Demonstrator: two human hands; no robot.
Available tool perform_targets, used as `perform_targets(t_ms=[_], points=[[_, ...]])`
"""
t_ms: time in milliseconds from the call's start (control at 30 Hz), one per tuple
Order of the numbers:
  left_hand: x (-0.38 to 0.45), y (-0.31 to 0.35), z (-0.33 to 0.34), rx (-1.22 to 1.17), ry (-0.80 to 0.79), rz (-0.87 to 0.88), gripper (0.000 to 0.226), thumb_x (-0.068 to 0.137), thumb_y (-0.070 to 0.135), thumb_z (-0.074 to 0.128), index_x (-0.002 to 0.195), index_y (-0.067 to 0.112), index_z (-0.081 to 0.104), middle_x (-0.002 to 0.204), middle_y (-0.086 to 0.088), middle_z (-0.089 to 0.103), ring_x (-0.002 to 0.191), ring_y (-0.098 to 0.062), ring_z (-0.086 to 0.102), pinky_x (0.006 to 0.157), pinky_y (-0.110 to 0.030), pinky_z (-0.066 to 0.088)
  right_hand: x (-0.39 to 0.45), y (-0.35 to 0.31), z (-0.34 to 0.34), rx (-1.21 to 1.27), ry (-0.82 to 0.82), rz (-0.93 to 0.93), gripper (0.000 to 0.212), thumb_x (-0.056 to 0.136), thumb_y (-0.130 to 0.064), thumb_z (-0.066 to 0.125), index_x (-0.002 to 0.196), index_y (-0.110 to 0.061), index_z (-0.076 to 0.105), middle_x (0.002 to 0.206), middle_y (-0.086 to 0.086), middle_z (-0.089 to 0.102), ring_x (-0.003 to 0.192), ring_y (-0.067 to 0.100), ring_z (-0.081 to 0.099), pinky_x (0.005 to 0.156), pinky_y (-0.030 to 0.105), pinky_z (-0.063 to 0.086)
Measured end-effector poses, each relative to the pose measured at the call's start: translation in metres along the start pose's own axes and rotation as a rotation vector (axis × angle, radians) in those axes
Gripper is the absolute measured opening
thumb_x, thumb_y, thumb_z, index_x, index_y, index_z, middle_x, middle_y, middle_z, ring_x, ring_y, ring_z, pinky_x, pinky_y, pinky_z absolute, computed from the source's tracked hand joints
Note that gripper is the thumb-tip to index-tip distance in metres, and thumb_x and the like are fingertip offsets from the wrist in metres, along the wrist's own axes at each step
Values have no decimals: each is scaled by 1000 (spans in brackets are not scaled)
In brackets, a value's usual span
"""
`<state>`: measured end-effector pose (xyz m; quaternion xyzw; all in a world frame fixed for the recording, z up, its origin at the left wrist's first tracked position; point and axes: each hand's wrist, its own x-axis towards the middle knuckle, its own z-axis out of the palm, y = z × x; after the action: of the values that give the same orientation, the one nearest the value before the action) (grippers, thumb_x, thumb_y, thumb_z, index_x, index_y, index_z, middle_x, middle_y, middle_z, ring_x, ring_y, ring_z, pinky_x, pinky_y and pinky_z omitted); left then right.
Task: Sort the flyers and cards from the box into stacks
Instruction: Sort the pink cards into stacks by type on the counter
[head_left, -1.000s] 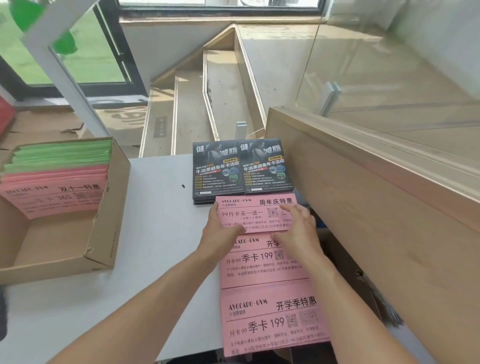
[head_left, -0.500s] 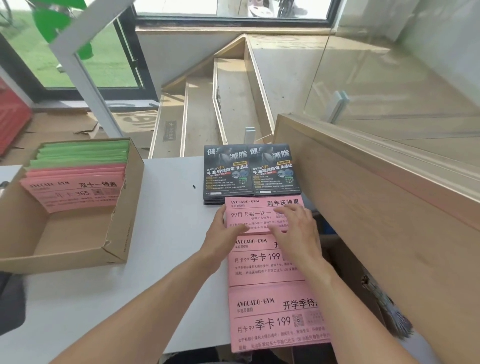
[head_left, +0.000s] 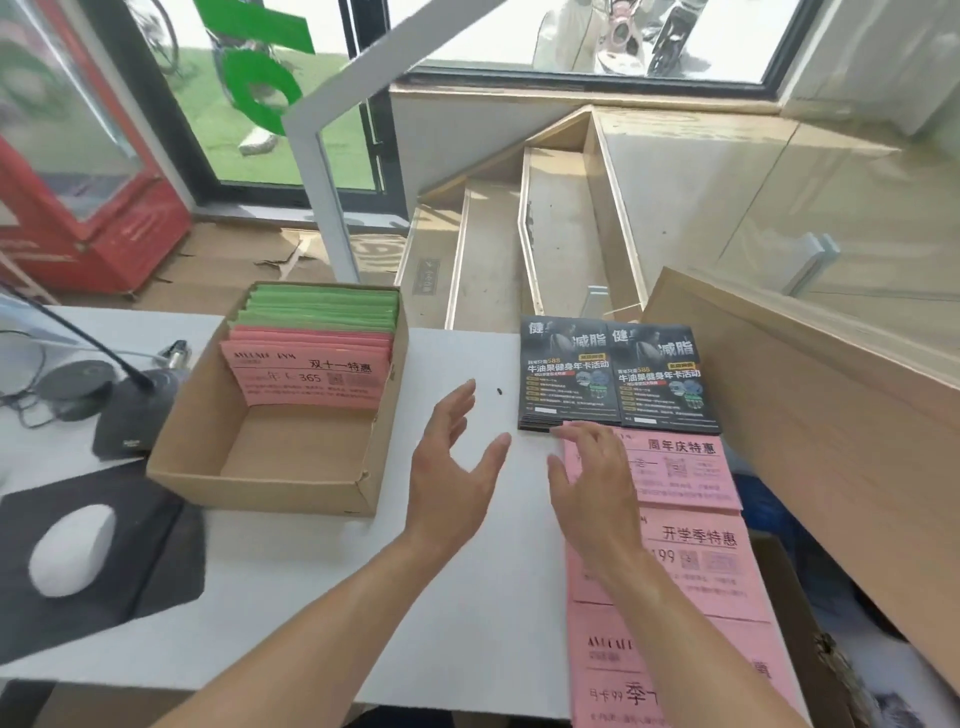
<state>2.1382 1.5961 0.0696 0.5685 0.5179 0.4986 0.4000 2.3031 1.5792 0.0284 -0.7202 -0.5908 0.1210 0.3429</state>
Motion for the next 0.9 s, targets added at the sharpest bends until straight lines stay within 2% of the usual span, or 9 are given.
perform_targets(t_ms=[100, 233, 333, 433, 533, 600, 667, 767, 900], points=[[13, -3, -53, 21, 96, 49, 76, 87, 5, 75, 147, 34, 39, 145, 14, 53, 136, -9, 50, 113, -33, 40, 6, -49, 37, -29, -26, -149, 32, 88, -18, 73, 119, -25, 69, 124, -8, 65, 118, 15, 55, 107, 31, 35], [34, -22, -136, 174, 144, 13, 80, 88, 8, 74, 154, 27, 32, 152, 13, 46, 142, -2, 40, 119, -33, 35, 16, -110, 83, 24, -48, -272, 35, 85, -17, 76, 120, -24, 72, 127, -6, 68, 119, 17, 59, 110, 36, 37], [59, -39, -192, 455, 14, -18, 86, 90, 19, 74, 158, 34, 23, 160, 12, 32, 149, -5, 26, 123, -36, 25, 31, -151, 110, -4, -115, -321, 41, 89, -19, 71, 130, -25, 68, 138, -4, 62, 129, 19, 52, 117, 37, 31], [94, -59, -235, 789, -121, 75, 88, 91, 29, 73, 159, 32, 18, 167, 10, 18, 155, -10, 11, 127, -40, 17, 57, -187, 130, -90, -248, -333, 50, 96, -20, 62, 145, -25, 54, 154, -4, 46, 144, 21, 37, 123, 34, 19], [121, -79, -260, 1009, -251, 87, 92, 92, 35, 70, 161, 31, 9, 170, 3, 4, 156, -15, -3, 128, -39, 3, 75, -203, 145, -259, -357, -348, 58, 100, -23, 53, 156, -25, 35, 166, -2, 25, 152, 21, 21, 124, 33, 9], [133, -86, -266, 1111, -333, 91, 93, 92, 38, 68, 161, 31, 7, 170, 2, -2, 156, -17, -6, 127, -37, 1, 80, -203, 152, -326, -386, -334, 61, 100, -22, 52, 158, -24, 31, 167, -2, 22, 154, 21, 17, 124, 33, 7], [138, -87, -265, 1097, -358, 103, 91, 92, 41, 68, 162, 31, 10, 170, 3, -2, 156, -17, -5, 127, -38, 3, 78, -200, 159, -326, -355, -331, 62, 98, -18, 52, 157, -24, 34, 165, -2, 28, 153, 21, 19, 124, 34, 9], [134, -90, -261, 1009, -253, 137, 82, 94, 38, 66, 160, 29, 18, 169, 5, 10, 156, -15, 3, 127, -36, 9, 76, -194, 166, -275, -262, -336, 57, 92, -9, 56, 147, -22, 51, 156, -2, 45, 148, 23, 33, 123, 36, 21], [125, -95, -258, 964, -138, 210, 73, 90, 24, 69, 155, 22, 35, 162, 0, 32, 152, -20, 23, 124, -35, 17, 73, -193, 165, -264, -135, -393, 48, 83, 2, 62, 124, -22, 70, 120, -3, 72, 120, 27, 58, 104, 39, 42]])
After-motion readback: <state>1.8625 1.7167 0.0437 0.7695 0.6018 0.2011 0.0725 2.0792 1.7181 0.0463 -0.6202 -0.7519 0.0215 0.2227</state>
